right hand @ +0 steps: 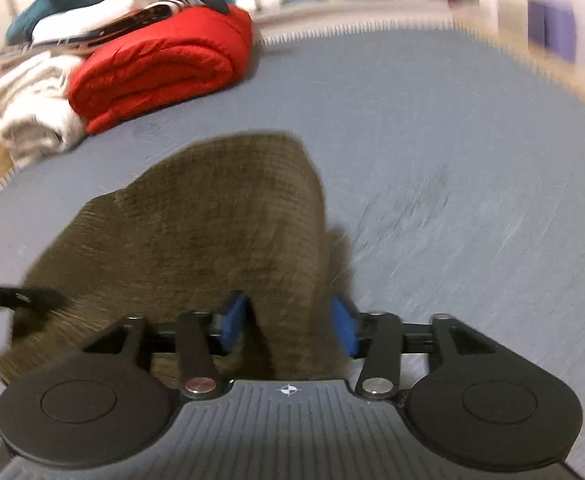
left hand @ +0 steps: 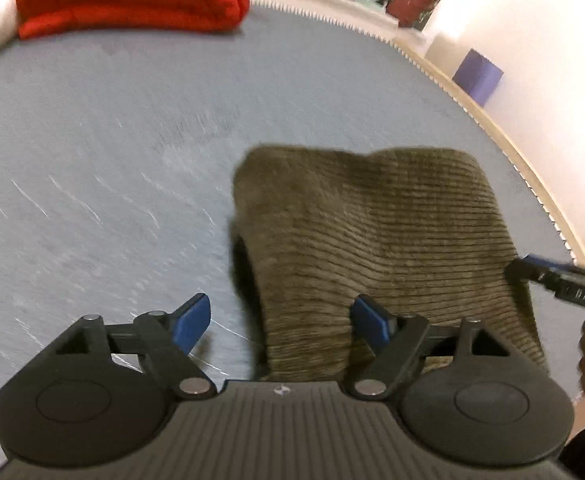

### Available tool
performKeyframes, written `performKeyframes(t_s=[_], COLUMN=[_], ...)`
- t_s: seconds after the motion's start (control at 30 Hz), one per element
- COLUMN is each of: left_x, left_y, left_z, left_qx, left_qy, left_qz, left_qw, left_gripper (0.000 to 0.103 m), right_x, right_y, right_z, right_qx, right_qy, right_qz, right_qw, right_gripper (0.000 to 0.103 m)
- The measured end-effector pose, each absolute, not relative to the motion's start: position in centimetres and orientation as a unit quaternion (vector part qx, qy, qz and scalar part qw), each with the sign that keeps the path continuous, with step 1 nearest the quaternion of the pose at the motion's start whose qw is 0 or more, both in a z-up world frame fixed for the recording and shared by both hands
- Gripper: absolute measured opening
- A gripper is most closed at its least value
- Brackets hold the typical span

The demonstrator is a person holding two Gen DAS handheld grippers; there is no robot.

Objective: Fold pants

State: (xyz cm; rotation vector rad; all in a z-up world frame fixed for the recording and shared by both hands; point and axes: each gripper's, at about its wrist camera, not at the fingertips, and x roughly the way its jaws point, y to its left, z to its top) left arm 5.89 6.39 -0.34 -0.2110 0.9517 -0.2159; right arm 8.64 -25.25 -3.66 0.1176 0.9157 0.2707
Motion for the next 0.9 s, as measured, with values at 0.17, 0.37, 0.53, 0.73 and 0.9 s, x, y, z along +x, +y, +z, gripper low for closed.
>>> performKeyframes(t_s=[0.17,0.37,0.53,0.73,0.9], left_x=[3.9,1.8,2.3,2.4,3.1], left_y=[4.7,0.1,-1.9,-1.6,-0.9], left_z=[2.6,4.0,1.5,-1.4,-0.9], left_qx=[-0.035,0.057,0.083,0.112,0.097], left_qy=[0.390,0.330,0.384,0.460,0.464], left_qz=[-0.107,-0.212,-0.258,-0.310,-0.319], left_qw=[0.914,0.918,0.882,0.825,0.821], left_gripper=[0.053,0.025,0.025,0.025,0.025], right_x=[7.9,5.9,4.2,2.3,1.6], right_y=[-24.8,-22.3,-19.3,-17.2,-16.5], right_z=[-2.0,-1.1,-1.7,-3.0,-2.5], right_qx=[0.034,-0.015,-0.077,-0.143,-0.180], right_qy=[0.399,0.367,0.366,0.400,0.402], right_qz=[0.141,0.202,0.273,0.333,0.355], right_qw=[0.905,0.908,0.887,0.842,0.824], right_gripper=[0.062,0.062,0.062,0.063,0.062])
